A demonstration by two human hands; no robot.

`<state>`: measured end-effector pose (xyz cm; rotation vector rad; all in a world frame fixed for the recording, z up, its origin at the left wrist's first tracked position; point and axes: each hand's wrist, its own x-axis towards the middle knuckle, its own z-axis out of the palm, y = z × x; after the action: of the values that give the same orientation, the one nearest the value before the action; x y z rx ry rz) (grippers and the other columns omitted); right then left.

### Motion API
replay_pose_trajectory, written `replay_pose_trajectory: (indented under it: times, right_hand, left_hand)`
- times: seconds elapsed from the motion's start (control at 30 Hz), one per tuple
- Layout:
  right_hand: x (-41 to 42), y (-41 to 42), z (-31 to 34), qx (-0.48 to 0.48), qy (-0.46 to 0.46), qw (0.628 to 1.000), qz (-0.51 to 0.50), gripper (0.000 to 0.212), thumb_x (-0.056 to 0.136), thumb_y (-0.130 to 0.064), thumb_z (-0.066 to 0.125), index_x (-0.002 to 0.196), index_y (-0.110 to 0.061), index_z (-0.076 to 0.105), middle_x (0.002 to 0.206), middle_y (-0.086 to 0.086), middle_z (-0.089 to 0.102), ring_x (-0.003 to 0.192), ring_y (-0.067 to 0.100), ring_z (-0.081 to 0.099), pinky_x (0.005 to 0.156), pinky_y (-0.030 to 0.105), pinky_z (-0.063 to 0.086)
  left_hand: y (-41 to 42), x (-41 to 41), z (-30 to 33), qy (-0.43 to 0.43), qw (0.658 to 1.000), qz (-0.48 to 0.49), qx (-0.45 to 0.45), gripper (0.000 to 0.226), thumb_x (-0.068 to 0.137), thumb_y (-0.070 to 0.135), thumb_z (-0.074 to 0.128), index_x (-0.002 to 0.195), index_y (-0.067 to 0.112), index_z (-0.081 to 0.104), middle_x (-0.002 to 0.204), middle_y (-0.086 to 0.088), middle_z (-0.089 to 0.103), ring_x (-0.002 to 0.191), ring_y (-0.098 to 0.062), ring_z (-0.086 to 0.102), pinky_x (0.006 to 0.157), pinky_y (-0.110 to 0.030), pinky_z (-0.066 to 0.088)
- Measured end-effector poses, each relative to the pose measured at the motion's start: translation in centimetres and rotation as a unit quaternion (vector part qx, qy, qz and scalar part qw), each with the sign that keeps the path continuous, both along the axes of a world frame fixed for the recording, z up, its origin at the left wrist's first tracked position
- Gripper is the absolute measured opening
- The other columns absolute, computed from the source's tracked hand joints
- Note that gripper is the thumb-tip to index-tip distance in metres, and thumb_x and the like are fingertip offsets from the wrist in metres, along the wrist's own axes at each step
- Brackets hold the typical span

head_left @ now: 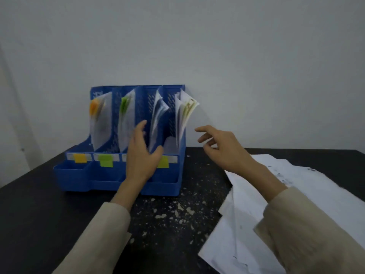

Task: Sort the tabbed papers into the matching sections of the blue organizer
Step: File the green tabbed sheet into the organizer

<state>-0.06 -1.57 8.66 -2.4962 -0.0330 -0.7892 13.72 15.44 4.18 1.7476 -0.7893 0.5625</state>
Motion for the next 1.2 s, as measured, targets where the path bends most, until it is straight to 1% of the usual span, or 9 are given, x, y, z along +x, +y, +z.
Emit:
replay_pose_trajectory:
  times: [0.07,0.17,0.33,0.47,0.63,0.8,1.0,1.1,1.2]
  right_hand:
    - [-2.0,-1.7,-0.7,0.003,0.011,0.999,-0.040,0.039,0.089,-0.004,0.051,0.126,-0.018,0.055,0.102,-0.001,0.062,0.087,0.015,0.061,0.083,0.025,0.049]
    - [-4.9,-4.4,-2.4,0.006,0.034,0.994,-0.107,0.032,0.087,-0.004,0.052,0.115,-0.015,0.063,0.099,-0.001,0.066,0.089,0.015,0.061,0.086,0.030,0.049]
    - [-9.2,-9.6,-4.7,0.002,0.149,0.956,-0.252,0.025,0.090,-0.019,0.055,0.113,-0.018,0.064,0.103,-0.002,0.065,0.096,0.020,0.061,0.082,0.030,0.049]
    - [-12.0,-13.1,-5.0,0.018,0.227,0.893,-0.387,0.034,0.091,-0.028,0.058,0.122,-0.014,0.058,0.122,0.007,0.060,0.108,0.026,0.058,0.094,0.035,0.045]
    - [-14.2,-14.9,-6.1,0.036,0.326,0.832,-0.448,0.057,0.088,-0.045,0.059,0.126,-0.002,0.052,0.128,0.014,0.054,0.111,0.030,0.054,0.088,0.036,0.046]
    - [-13.9,-14.8,-6.7,0.124,0.268,0.848,-0.441,0.057,0.083,-0.043,0.067,0.117,0.001,0.057,0.115,0.013,0.060,0.102,0.029,0.055,0.083,0.030,0.041]
    - [-13.7,-14.2,-6.7,0.197,0.168,0.861,-0.438,0.061,0.070,-0.018,0.082,0.112,0.018,0.056,0.115,0.030,0.059,0.104,0.042,0.057,0.092,0.046,0.045]
    - [-13.5,-14.6,-6.4,0.184,0.126,0.878,-0.423,0.038,0.072,-0.016,0.079,0.096,0.009,0.063,0.089,0.014,0.061,0.081,0.025,0.056,0.074,0.035,0.046]
    - [-13.3,-14.7,-5.8,0.154,0.075,0.896,-0.411,0.010,0.083,-0.013,0.068,0.090,-0.007,0.063,0.090,0.008,0.061,0.083,0.020,0.054,0.074,0.026,0.038]
  left_hand:
    - [-1.3,-2.2,0.3,-0.106,0.994,0.010,-0.018,0.057,0.083,0.009,0.064,0.135,0.010,0.040,0.131,-0.006,0.044,0.120,-0.016,0.042,0.098,-0.024,0.036]
    - [-4.0,-5.2,-0.2,-0.167,0.981,-0.068,0.075,0.047,0.081,0.018,0.058,0.126,0.010,0.049,0.129,-0.008,0.045,0.120,-0.019,0.044,0.094,-0.020,0.035]
    - [-7.1,-8.3,-3.3,-0.157,0.936,-0.226,0.219,0.032,0.084,0.028,0.053,0.115,0.022,0.060,0.125,0.008,0.049,0.113,-0.007,0.048,0.091,-0.030,0.045]
    - [-7.9,-9.3,-5.2,-0.121,0.866,-0.322,0.362,0.034,0.091,0.043,0.046,0.120,0.029,0.060,0.127,0.012,0.051,0.117,-0.003,0.046,0.101,-0.030,0.039]
    - [-8.2,-10.0,-6.2,-0.100,0.830,-0.329,0.439,0.044,0.094,0.052,0.042,0.136,0.038,0.046,0.149,0.014,0.032,0.135,-0.002,0.029,0.112,-0.023,0.019]
    - [-8.3,-10.1,-6.9,-0.064,0.798,-0.338,0.495,0.059,0.086,0.068,0.030,0.140,0.046,0.031,0.154,0.017,0.020,0.140,0.002,0.015,0.118,-0.036,0.012]
    - [-8.1,-9.9,-6.9,-0.052,0.788,-0.339,0.511,0.077,0.071,0.087,0.015,0.140,0.053,0.024,0.157,0.016,0.008,0.142,0.001,0.009,0.119,-0.044,0.006]
    - [-7.9,-10.3,-6.6,-0.044,0.778,-0.334,0.530,0.065,0.080,0.074,0.021,0.142,0.053,0.018,0.157,0.015,-0.001,0.143,0.000,0.004,0.118,-0.039,-0.004]
    - [-7.9,-10.4,-6.6,-0.043,0.779,-0.334,0.529,0.063,0.084,0.069,0.027,0.143,0.052,0.015,0.156,0.017,-0.004,0.142,0.002,0.001,0.116,-0.035,-0.008]
